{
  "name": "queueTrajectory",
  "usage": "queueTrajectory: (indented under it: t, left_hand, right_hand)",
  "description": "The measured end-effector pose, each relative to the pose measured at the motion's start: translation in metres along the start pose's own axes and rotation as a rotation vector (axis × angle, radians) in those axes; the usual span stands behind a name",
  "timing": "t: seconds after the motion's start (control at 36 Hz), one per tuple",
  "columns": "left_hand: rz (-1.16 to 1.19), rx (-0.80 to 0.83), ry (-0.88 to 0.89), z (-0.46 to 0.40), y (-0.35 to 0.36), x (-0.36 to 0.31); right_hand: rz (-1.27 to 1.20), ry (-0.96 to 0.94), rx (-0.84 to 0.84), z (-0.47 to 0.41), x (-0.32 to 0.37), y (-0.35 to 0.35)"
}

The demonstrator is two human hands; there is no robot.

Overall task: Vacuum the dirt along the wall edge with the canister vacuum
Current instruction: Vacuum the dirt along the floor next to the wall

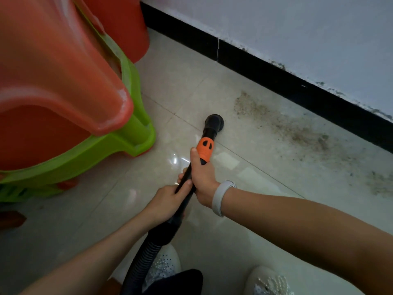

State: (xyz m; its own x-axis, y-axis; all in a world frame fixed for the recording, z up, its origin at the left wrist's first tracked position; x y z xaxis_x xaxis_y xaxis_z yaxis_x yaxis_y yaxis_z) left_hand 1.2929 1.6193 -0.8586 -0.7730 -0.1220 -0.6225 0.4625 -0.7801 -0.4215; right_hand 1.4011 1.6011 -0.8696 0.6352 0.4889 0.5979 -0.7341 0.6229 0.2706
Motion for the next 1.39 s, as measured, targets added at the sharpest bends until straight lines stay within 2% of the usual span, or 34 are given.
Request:
queueTrajectory:
  t: [0.17, 0.5, 0.67, 0.89, 1.06, 1.39]
  left_hand:
    - [0.011, 0.046, 0.058, -0.021, 0.011, -0.032]
    - [0.104, -0.101, 0.02, -0.026, -0.043, -0.005]
    - [0.093, -0.105, -0.004, -0.018, -0.05, 0.015]
    - [0.114, -0.096, -0.022, -0.023, -0.047, 0.02]
    - [0.052, 0.024, 0.011, -0.032, -0.026, 0.013]
    - [-0.249, 0.29, 0.165, -0.051, 0.048, -0.051]
  right_hand:
    - [-0.072, -0.038, -0.089, -0.005, 0.025, -0.032]
    - [-0.027, 0.016, 0.167, -0.031, 0.033, 0.039]
    - [-0.151, 0.06, 0.061, -0.053, 0.042, 0.04]
    - [-0.176, 0.11, 0.042, -0.061, 0.048, 0.042]
    - [-0.172, 0.088, -0.065, -0.058, 0.045, 0.006]
    - [-0.37, -0.008, -0.325, -0.027, 0.047, -0.129]
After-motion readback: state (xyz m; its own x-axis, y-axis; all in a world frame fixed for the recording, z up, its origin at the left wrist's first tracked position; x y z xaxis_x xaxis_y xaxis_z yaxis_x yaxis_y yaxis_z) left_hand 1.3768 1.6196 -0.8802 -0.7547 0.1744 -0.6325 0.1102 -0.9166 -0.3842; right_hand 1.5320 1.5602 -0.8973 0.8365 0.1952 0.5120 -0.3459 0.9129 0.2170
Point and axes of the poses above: each hand's wrist, its own z-axis away from the middle knuckle, its own y-axis out of the palm, x = y × z, the point moved 10 cm from there along -z, towards the middle knuckle, and after that the axes turned 5 degrees about x, right-handed, at the moved point
